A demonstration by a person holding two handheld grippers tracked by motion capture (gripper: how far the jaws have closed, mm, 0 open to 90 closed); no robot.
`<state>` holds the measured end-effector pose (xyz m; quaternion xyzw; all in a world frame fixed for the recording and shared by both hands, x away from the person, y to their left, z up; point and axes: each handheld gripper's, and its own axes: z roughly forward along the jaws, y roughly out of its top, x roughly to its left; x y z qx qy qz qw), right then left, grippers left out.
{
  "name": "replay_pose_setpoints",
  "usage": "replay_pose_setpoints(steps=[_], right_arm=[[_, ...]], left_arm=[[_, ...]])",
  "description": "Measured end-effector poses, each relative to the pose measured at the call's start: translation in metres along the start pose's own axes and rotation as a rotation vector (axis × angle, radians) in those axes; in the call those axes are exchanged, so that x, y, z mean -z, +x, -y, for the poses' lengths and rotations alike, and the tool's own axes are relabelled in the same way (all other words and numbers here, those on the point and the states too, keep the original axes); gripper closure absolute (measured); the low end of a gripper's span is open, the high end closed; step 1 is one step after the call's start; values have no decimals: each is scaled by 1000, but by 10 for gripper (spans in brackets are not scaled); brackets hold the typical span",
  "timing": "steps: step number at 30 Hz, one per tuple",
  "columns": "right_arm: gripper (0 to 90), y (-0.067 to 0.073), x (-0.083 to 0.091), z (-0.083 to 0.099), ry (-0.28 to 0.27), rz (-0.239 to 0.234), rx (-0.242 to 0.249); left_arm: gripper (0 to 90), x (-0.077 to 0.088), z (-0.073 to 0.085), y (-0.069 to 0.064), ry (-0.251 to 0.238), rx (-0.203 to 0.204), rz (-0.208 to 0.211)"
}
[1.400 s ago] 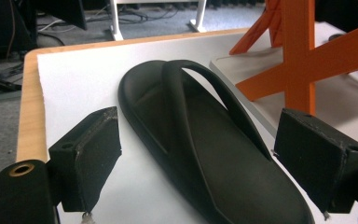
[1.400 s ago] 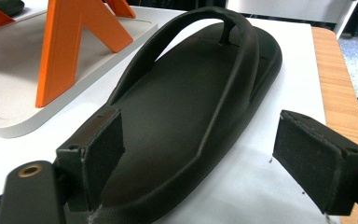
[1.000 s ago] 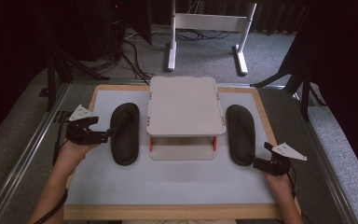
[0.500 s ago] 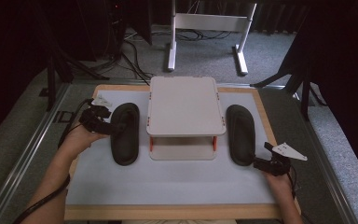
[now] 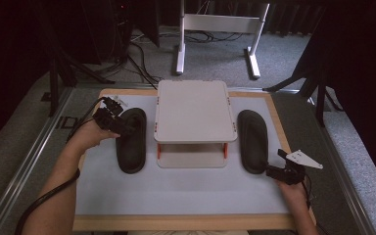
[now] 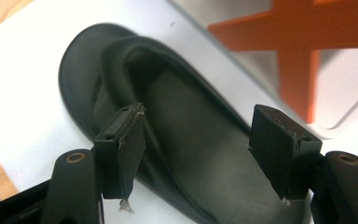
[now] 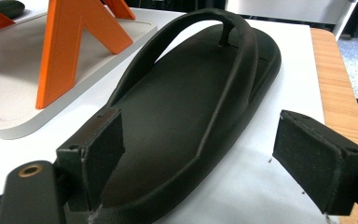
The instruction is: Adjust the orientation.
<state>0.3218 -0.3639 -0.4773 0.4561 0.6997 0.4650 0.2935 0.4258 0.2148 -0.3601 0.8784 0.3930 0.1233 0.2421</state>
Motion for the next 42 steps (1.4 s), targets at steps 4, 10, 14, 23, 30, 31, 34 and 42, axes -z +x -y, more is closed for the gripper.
replay_pose_setpoints(steps=[4,10,14,23,30,31,34,42], right_arm=[[153,0,0,0,-2,-3,-2],[154,0,0,0,-1,-4,0],[154,0,0,0,0,1,0],[154,0,0,0,-1,1,4],[154,0,0,0,-2,0,7],[154,0,0,0,-3,0,6],[154,0,0,0,-2,0,2],[155,0,0,0,-2,2,3]], left_arm=[[379,-12,-1,9,63,27,6],[396,-29,3,22,100,81,-3],[398,-36,5,29,90,125,1],[460,-52,9,41,106,202,29],[525,-60,8,40,127,202,25],[562,-63,7,41,152,215,20],[629,-66,7,42,167,251,24],[715,-61,2,42,145,323,-18]])
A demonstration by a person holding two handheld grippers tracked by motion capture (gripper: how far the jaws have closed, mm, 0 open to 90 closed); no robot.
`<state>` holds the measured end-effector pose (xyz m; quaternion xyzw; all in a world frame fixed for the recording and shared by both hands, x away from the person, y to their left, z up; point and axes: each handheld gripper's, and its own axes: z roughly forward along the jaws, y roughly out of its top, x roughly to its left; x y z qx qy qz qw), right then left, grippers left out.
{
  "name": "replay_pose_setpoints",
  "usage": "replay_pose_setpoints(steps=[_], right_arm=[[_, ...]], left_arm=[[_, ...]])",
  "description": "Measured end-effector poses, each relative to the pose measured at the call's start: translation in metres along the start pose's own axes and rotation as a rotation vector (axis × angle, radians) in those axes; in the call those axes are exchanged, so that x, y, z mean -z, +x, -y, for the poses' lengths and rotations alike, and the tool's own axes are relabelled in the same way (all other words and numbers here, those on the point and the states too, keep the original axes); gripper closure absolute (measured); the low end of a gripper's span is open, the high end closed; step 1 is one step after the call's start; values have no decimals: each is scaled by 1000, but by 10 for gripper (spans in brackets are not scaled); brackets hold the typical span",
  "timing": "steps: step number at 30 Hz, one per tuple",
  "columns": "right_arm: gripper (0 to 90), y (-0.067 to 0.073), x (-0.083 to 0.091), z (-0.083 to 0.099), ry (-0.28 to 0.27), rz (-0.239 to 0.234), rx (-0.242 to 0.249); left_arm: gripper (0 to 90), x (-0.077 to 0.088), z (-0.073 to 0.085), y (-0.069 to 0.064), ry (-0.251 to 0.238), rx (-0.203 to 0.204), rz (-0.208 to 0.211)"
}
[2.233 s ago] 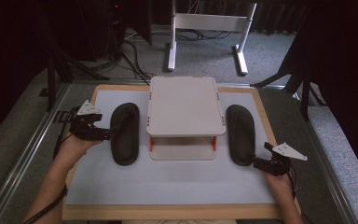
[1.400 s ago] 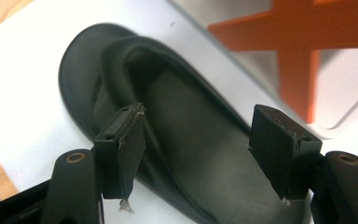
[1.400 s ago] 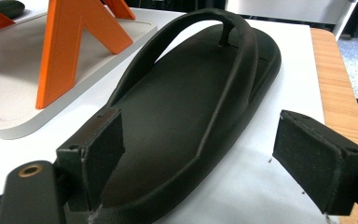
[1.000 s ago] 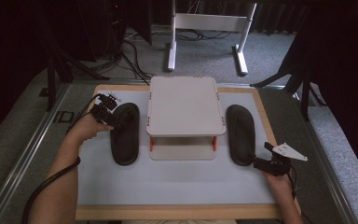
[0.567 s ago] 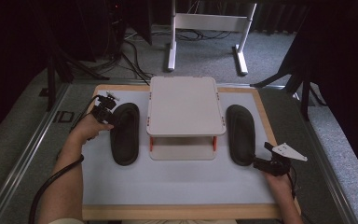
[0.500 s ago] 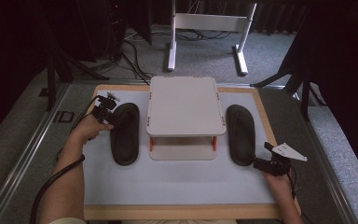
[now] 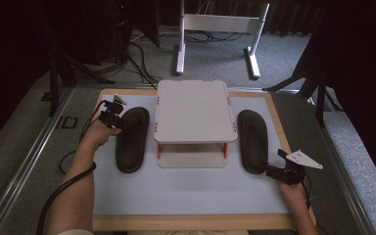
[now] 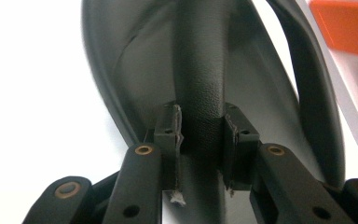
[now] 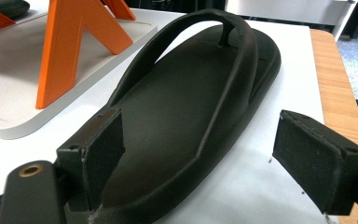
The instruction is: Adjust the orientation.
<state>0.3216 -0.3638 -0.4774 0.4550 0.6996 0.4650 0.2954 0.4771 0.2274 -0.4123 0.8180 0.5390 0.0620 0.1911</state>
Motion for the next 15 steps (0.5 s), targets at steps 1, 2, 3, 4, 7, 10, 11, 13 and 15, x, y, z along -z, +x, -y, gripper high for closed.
replay_pose_setpoints(steps=[1,2,3,4,7,10,11,13,15], right_arm=[[155,0,0,0,1,1,0],[155,0,0,0,0,0,1],[155,0,0,0,0,0,1],[154,0,0,0,-1,1,2],[155,0,0,0,1,2,3],[155,0,0,0,1,1,3],[155,0,0,0,1,0,3],[155,0,0,0,3,0,3],[155,0,0,0,3,0,4]], left_arm=[[718,1,0,-1,1,7,-9],[719,3,-1,-1,0,16,-10],[720,3,-1,-1,0,16,-10],[722,5,-1,-1,-5,32,0],[725,18,-3,-2,-35,38,9],[727,25,-4,-5,-40,22,11],[727,29,-4,-5,-43,24,18],[727,42,-5,-8,-50,12,6],[727,48,-5,-9,-56,7,4]])
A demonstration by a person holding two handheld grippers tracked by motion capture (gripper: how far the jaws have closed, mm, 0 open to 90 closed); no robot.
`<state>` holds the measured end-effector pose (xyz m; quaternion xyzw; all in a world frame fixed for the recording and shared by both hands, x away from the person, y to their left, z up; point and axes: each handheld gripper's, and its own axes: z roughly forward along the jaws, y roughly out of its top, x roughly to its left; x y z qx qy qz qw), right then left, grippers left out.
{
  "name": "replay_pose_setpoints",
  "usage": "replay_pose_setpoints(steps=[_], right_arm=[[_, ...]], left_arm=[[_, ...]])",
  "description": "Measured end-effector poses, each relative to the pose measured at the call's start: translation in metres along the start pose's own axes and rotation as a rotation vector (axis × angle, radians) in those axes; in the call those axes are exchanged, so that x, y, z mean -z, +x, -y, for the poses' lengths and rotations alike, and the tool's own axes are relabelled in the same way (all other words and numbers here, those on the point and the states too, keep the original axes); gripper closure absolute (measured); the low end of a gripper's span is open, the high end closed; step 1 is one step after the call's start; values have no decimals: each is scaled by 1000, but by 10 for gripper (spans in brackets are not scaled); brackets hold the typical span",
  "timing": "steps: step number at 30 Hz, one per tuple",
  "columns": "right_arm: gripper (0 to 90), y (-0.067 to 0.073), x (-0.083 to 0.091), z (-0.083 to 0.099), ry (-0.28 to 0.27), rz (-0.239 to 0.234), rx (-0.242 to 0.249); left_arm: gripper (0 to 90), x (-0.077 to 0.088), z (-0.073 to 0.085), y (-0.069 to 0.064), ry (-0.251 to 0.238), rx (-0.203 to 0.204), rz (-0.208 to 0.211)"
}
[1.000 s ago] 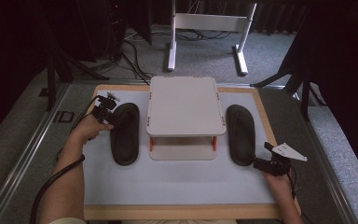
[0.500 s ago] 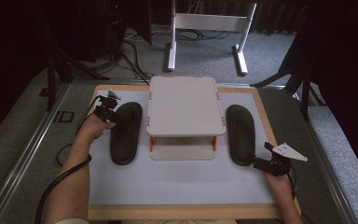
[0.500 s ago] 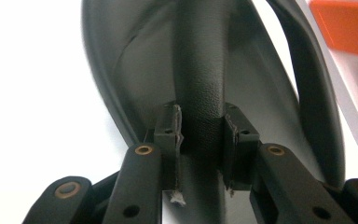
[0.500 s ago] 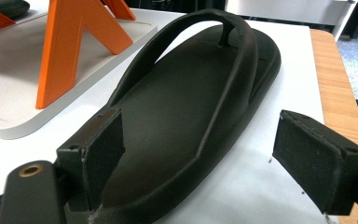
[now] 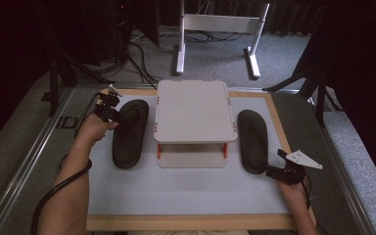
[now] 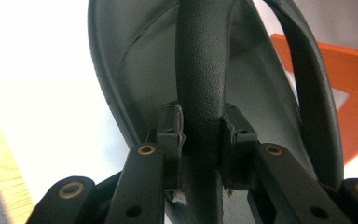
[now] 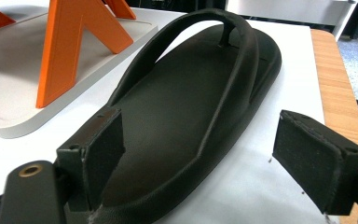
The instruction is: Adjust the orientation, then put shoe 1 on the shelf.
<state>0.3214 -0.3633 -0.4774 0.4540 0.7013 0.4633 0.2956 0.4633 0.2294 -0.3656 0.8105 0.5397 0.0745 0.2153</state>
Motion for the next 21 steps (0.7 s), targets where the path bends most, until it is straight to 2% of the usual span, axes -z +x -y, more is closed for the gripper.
replay_pose_setpoints(steps=[1,2,4,5,6,7,9,10,12,13,15,16,17,21], right_arm=[[155,0,0,0,1,1,0],[155,0,0,0,2,0,0],[155,0,0,0,2,0,1],[155,0,0,0,2,0,1],[155,0,0,0,2,1,0],[155,0,0,0,2,1,0],[155,0,0,0,4,1,2],[156,0,-1,0,5,1,3],[157,0,-1,0,6,1,3],[157,0,-1,0,6,2,3],[157,0,-1,0,8,2,4],[157,0,-1,0,8,2,4],[157,0,-1,0,7,1,4],[157,0,-1,0,8,1,5]], left_arm=[[728,10,-1,-1,-9,-3,-6],[728,10,-1,-1,-9,-3,-6],[731,26,-2,0,-39,12,0],[731,26,-2,0,-39,12,0],[731,37,-4,-1,-52,21,1],[731,37,-4,-1,-52,21,1],[731,53,-9,-5,-77,24,-9],[731,53,-9,-5,-77,24,-9],[731,68,-15,-11,-93,21,-9],[731,68,-15,-11,-93,21,-9],[731,84,-22,-22,-111,10,-25],[731,84,-22,-22,-111,10,-25],[731,94,-26,-31,-128,-7,-25],[731,112,-36,-49,-155,-39,-9]])
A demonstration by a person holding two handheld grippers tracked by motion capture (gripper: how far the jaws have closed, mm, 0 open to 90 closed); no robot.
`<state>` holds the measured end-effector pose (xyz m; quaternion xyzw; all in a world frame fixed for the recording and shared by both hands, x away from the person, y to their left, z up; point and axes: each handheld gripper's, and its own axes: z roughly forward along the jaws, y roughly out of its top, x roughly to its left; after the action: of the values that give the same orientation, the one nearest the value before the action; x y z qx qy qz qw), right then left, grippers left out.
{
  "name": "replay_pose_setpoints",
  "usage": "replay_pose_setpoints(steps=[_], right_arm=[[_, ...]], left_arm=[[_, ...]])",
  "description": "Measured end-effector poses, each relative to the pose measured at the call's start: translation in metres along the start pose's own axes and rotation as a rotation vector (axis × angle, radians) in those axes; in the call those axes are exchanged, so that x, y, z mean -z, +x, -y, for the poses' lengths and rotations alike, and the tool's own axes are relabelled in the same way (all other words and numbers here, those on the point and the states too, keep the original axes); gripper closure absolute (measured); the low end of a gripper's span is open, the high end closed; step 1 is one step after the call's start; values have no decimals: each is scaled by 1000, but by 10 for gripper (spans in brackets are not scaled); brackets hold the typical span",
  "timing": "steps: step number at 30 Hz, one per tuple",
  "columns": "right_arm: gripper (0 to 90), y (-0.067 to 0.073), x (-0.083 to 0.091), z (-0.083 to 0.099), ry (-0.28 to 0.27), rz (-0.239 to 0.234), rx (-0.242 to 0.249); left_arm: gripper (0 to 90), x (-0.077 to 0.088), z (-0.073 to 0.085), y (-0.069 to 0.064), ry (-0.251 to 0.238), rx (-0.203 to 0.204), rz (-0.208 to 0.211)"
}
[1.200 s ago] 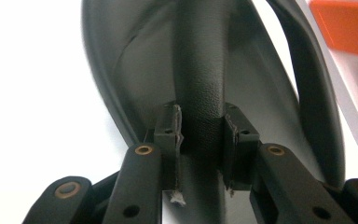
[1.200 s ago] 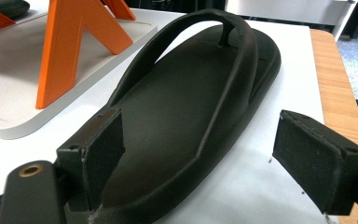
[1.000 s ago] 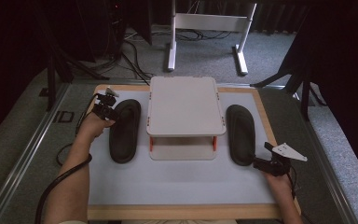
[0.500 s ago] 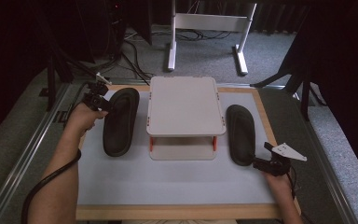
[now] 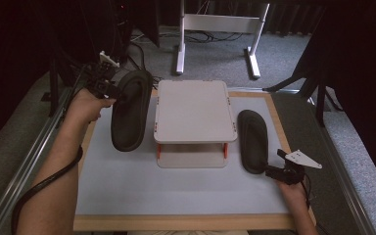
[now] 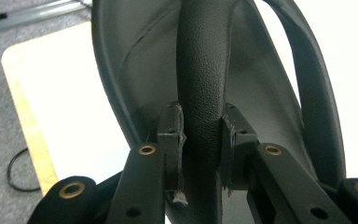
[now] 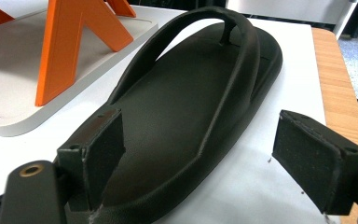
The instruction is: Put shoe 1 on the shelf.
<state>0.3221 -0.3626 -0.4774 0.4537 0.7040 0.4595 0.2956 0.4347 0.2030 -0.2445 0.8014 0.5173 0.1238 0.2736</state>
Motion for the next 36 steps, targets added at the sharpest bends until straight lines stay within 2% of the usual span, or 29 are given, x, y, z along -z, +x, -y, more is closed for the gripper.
replay_pose_setpoints(steps=[1,2,6,8,11,12,15,16,17,19,22,23,25,28,31,32,34,36], right_arm=[[157,0,0,0,0,0,0],[157,0,0,0,0,0,1],[157,0,0,0,-1,0,-1],[157,0,0,0,1,-1,-2],[157,0,0,0,-1,-2,-2],[157,0,0,0,-2,-2,-2],[157,0,0,0,0,-2,-2],[157,0,0,0,0,-3,-3],[157,0,0,0,1,-3,-2],[157,0,0,0,1,-3,-1],[157,0,-1,0,3,-2,1],[157,0,0,0,4,-3,2],[157,0,0,0,3,-2,2],[157,0,-1,0,3,-3,3],[157,0,-1,0,6,-2,1],[157,0,-1,0,8,-2,1],[157,0,-1,0,6,-1,3],[157,0,-1,0,7,-2,1]], left_arm=[[731,0,0,0,0,0,0],[731,4,-6,-7,-12,0,6],[731,4,-13,-17,-11,-14,15],[731,3,-20,-27,-11,-22,31],[731,1,-25,-33,-10,-22,48],[731,0,-31,-40,-5,-27,56],[730,-1,-36,-48,-5,-30,58],[730,-3,-40,-57,-5,-32,46],[730,-3,-40,-57,-5,-32,46],[730,-7,-46,-72,-9,-31,56],[730,-11,-50,-79,-5,-28,62],[731,-14,-53,-84,-5,-12,73],[730,-16,-54,-86,-7,-5,73],[730,-28,-55,-88,-29,75,71],[730,-38,-56,-89,-19,97,82],[730,-46,-56,-89,-17,120,90],[730,-53,-56,-89,0,131,81],[729,-56,-56,-89,9,125,66]])
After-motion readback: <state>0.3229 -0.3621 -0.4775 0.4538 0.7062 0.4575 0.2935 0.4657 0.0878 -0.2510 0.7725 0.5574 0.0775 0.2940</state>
